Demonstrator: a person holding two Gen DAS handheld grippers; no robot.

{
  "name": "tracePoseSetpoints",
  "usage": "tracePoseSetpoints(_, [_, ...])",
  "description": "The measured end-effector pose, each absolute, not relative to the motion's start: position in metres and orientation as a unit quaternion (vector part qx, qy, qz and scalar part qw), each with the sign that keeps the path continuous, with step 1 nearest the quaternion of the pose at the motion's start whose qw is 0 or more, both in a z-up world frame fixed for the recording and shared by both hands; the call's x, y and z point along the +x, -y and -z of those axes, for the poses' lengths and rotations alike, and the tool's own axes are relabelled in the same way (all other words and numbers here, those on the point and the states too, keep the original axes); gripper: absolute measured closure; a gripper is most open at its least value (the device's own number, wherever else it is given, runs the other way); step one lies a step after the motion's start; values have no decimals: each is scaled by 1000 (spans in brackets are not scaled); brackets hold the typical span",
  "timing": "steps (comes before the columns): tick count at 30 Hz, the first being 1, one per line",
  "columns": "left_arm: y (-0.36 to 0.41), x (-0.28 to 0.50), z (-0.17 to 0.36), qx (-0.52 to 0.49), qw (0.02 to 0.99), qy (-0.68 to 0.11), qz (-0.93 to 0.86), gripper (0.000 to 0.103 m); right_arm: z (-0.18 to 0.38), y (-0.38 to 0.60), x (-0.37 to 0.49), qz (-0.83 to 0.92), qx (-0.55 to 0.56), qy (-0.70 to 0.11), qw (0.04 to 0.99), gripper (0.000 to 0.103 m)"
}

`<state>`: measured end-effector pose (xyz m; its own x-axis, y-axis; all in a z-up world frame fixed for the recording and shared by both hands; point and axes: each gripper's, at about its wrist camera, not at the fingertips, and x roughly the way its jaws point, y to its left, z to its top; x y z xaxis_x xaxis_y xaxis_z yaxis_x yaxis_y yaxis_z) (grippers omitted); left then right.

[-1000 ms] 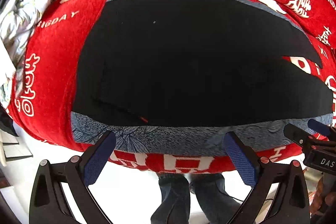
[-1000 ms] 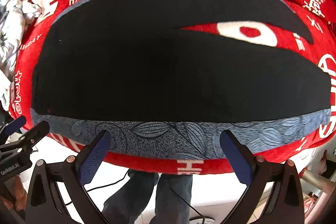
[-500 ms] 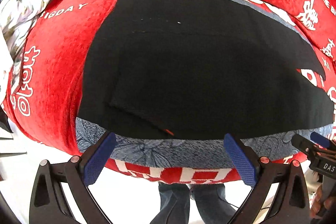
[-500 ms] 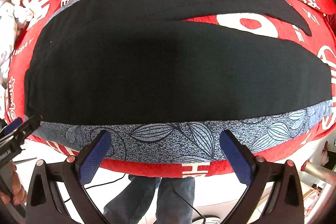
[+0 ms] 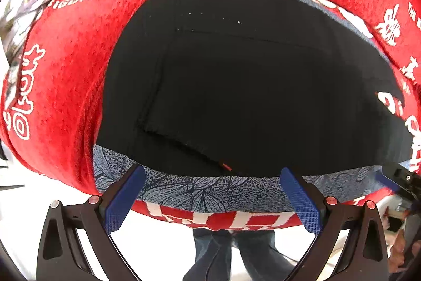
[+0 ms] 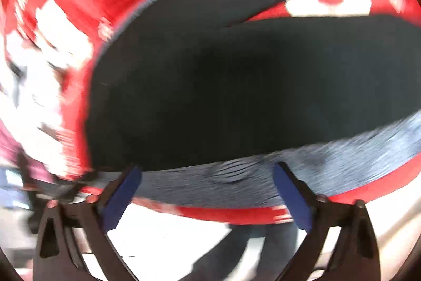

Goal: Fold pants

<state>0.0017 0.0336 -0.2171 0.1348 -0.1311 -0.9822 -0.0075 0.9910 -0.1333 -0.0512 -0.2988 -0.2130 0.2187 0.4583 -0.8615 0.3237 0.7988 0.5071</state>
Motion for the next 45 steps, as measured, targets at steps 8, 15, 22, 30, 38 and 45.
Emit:
tracePoseSetpoints(8, [-59,2,218,-107,743,-657,65,0,278,335,-102,-88,496,-595,627,42])
tracePoseSetpoints(15, [-68,-11,216,-104,733,-669,73,0,291,335,-125,-101,501,-607,609,42])
tracePoseSetpoints(22, [-67,-14,216,-117,725,-675,73,0,286,330,-113,-112,525,-566,626,42])
tracePoseSetpoints(30, [-83,-18,218,-162,717,-674,67,0,292,262,-63,-177,540,-550,612,42])
tracePoseSetpoints(38, [-112,-40,222,-308,684,-659,56,0,254,222,-32,-246,560,-527,590,73])
tracePoseSetpoints(45, [-101,-11,244,-394,677,-619,63,0,236,220,-25,-273,533,-535,596,73])
